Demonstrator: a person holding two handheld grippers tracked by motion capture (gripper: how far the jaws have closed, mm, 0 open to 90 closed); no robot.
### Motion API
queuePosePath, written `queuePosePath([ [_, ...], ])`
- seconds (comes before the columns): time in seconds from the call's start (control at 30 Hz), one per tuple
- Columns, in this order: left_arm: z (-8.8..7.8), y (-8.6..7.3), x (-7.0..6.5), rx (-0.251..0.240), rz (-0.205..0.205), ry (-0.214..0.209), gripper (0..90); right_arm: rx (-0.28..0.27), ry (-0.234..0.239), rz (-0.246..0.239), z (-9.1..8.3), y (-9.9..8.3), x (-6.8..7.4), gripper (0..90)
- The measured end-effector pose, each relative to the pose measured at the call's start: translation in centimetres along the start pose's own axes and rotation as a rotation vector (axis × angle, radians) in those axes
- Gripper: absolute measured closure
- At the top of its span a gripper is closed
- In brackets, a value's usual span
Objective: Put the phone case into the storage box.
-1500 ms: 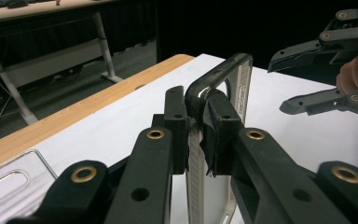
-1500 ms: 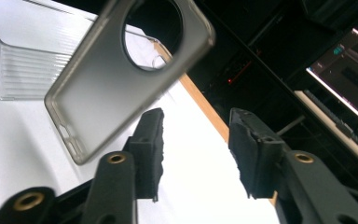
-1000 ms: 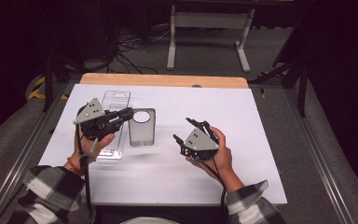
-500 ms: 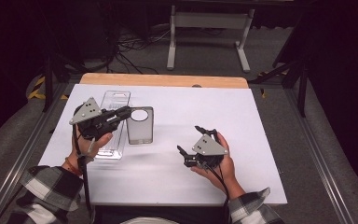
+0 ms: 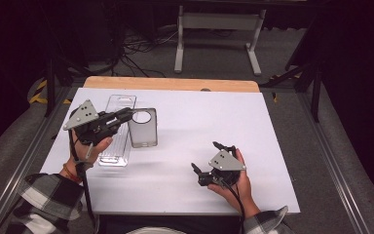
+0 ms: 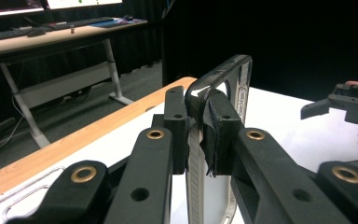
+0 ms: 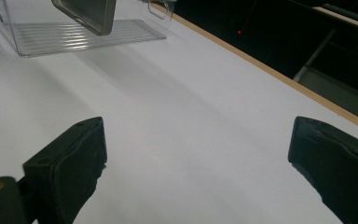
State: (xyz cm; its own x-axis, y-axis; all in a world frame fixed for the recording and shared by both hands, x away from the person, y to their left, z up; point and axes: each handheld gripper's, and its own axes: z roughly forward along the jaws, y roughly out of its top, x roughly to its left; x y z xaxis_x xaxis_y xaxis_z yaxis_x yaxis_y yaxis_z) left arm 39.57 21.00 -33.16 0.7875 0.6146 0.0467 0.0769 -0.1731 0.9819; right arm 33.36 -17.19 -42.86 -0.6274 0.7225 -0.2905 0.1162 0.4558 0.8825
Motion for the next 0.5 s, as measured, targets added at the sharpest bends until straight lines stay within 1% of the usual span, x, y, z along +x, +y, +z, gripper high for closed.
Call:
queuePosePath([
  [0.17, -0.5, 0.2, 0.4, -0.019, -0.005, 0.004, 81.2, 0.011, -0.008, -0.001, -0.5, -0.5, 0.3, 4.9],
  [0.2, -0.8, 0.4, 0.5, -0.02, -0.003, 0.006, 81.1, 0.014, -0.006, -0.002, -0.6, -0.5, 0.3, 5.0],
  [0.23, -0.9, 0.4, 0.6, -0.033, -0.006, 0.007, 81.1, 0.017, -0.008, -0.004, -0.6, -0.6, 0.3, 5.1],
  [0.27, -1.1, 0.5, 0.7, -0.033, -0.003, -0.003, 81.1, 0.02, -0.011, -0.006, -0.6, -0.6, 0.3, 5.1],
  [0.3, -1.2, 0.5, 0.8, -0.045, -0.01, -0.007, 81.1, 0.022, -0.01, -0.008, -0.7, -0.6, 0.3, 5.1],
  [0.37, -1.4, 0.6, 0.9, -0.042, -0.005, -0.005, 81.1, 0.021, -0.012, -0.009, -0.7, -0.6, 0.2, 5.3],
  [0.4, -1.4, 0.6, 0.9, -0.049, -0.003, 0.001, 81.1, 0.018, -0.017, -0.003, -0.7, -0.7, 0.1, 5.4],
  [0.43, -1.5, 0.6, 1.0, -0.047, -0.005, -0.003, 81.1, 0.018, -0.015, -0.002, -0.7, -0.7, 0.0, 5.4],
  [0.5, -1.6, 0.6, 1.3, -0.052, -0.006, 0.007, 81.1, 0.017, -0.023, 0.002, -0.7, -0.7, -0.3, 5.6],
])
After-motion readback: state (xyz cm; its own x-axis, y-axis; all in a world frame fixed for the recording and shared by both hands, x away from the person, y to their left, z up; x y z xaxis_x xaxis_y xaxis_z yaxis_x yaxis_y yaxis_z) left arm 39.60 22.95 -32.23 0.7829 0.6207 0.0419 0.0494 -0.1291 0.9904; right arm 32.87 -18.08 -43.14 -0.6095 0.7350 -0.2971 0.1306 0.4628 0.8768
